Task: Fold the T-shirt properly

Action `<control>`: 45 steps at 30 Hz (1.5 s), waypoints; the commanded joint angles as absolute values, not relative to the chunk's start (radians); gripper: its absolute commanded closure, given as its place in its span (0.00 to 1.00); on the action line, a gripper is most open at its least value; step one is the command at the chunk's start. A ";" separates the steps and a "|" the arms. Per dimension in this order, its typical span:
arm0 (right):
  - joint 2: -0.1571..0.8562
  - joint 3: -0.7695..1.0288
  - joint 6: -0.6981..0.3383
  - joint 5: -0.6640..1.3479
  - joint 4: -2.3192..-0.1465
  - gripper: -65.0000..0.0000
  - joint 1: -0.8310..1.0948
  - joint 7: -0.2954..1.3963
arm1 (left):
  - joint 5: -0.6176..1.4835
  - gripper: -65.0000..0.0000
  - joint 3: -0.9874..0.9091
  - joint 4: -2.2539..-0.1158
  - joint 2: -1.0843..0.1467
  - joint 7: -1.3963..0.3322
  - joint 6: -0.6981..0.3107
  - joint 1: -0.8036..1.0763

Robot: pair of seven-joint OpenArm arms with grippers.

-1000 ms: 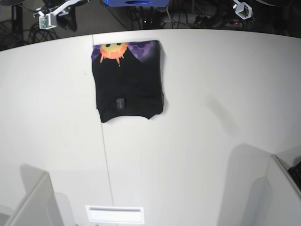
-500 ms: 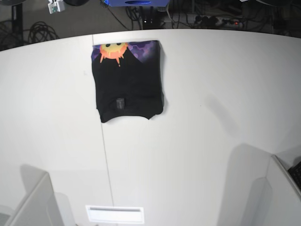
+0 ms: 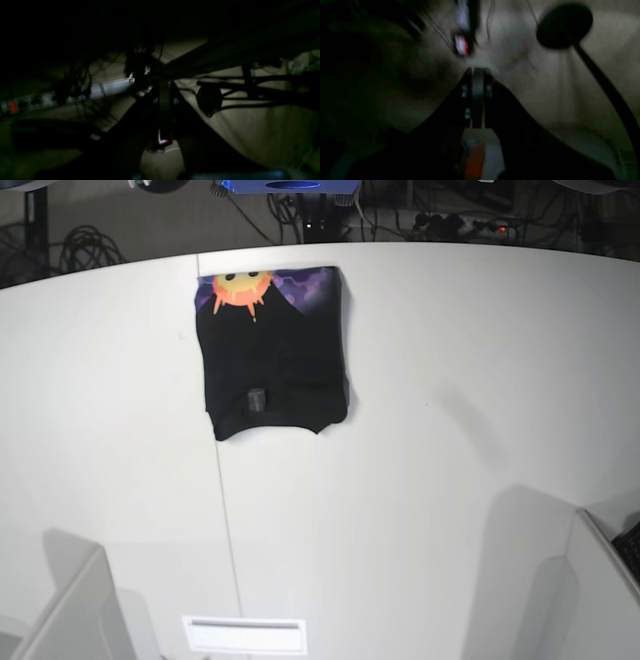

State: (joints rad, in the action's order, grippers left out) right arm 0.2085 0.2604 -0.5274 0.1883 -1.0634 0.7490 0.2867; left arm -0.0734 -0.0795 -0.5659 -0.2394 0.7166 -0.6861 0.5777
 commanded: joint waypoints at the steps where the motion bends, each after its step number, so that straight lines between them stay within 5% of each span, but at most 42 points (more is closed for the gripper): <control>1: 0.213 0.242 -0.538 0.160 -1.018 1.00 0.742 0.262 | -0.070 1.00 -0.087 -0.518 -0.234 0.734 -0.698 0.562; 9: 0.209 0.105 -0.536 -0.081 -0.542 1.00 0.490 0.093 | -0.081 1.00 -0.073 -0.104 -0.157 0.734 -0.694 0.334; 15: 0.209 -0.007 -0.533 -0.081 -0.262 1.00 0.317 -0.027 | -0.081 1.00 -0.073 -0.045 -0.096 0.645 -0.644 0.282; 21: 0.162 -0.088 -0.315 -0.081 -0.223 1.00 0.254 -0.174 | -0.071 1.00 -0.085 -0.045 -0.073 0.394 -0.630 0.211; 26: 0.127 -0.093 -0.110 -0.079 -0.223 1.00 0.229 -0.266 | -0.076 1.00 -0.081 -0.045 -0.079 0.392 -0.479 0.171; 30: 0.099 -0.084 -0.084 -0.079 -0.223 1.00 0.214 -0.269 | -0.081 1.00 -0.073 -0.045 -0.081 0.383 -0.404 0.131; 45: 0.064 0.131 -0.084 -0.077 -0.225 1.00 0.193 -0.269 | -0.081 1.00 -0.073 -0.048 -0.099 0.395 -0.401 0.122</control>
